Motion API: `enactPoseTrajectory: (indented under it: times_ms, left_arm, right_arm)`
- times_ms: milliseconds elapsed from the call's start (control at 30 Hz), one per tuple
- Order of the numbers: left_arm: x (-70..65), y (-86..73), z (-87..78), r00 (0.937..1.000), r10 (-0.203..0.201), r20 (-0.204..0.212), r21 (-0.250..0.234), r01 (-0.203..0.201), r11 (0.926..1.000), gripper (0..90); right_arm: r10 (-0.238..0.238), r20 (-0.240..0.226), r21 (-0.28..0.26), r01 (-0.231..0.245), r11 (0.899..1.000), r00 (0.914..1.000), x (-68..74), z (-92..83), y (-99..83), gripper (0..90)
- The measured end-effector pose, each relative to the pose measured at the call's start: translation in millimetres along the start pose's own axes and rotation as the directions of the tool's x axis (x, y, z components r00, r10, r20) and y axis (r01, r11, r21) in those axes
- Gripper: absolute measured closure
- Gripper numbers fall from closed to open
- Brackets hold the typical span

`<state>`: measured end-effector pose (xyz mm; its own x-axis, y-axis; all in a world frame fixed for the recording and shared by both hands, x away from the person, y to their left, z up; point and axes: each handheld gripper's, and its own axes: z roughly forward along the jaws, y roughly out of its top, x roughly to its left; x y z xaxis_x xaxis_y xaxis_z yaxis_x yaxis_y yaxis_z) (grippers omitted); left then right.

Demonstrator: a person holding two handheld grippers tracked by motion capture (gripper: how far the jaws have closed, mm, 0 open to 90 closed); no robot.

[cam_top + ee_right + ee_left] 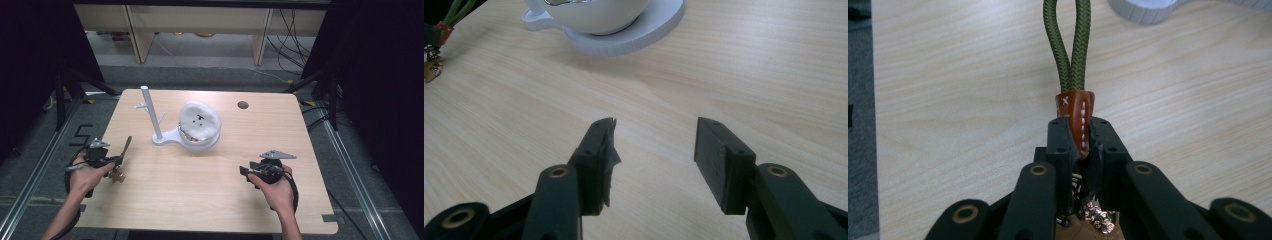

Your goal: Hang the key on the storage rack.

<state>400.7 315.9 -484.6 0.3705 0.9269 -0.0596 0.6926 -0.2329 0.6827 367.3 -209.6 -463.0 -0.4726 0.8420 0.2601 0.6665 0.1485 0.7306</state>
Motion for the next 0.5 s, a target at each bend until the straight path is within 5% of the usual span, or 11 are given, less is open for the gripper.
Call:
enactPoseTrajectory:
  times_ms: [100, 133, 167, 200, 367, 500]
  left_arm:
    - [-1.4, -4.4, -7.0, 1.0, 0.006, 0.005, -0.049, -0.006, 0.9988, 80.5]
    - [-3.8, -5.6, -7.7, 0.9996, -0.026, 0.01, -0.094, 0.027, 0.9952, 80.5]
    - [-2.3, -6.7, -11.2, 0.9999, -0.004, 0.011, -0.092, 0.005, 0.9958, 80.5]
    - [-4.9, -7.7, -11.2, 0.9991, -0.037, 0.02, -0.137, 0.039, 0.9899, 80.4]
    - [-9.2, -12.7, -17.4, 0.9987, -0.051, 0.008, -0.211, 0.051, 0.9762, 80.4]
    - [-12.5, -16.6, -21.1, 0.9973, -0.069, 0.023, -0.277, 0.073, 0.9579, 80.4]
  right_arm:
    - [-0.021, 0.004, -0.008, 0.021, 1.0, 0.9998, -2.6, 0.6, 0.2, 51.4]
    - [-0.009, 0.005, -0.004, 0.009, 1.0, 0.9999, -2.0, 0.4, 0.0, 51.4]
    - [-0.009, 0.005, -0.003, 0.009, 1.0, 0.9999, -2.0, 0.5, -0.2, 51.4]
    - [-0.015, -0.004, -0.012, 0.015, 1.0, 0.9999, -2.8, 1.5, -0.4, 51.4]
    - [-0.023, -0.005, -0.017, 0.023, 1.0, 0.9997, -2.4, 0.9, -0.2, 51.4]
    - [-0.023, -0.003, -0.018, 0.023, 1.0, 0.9997, -2.4, 0.7, -0.4, 51.4]
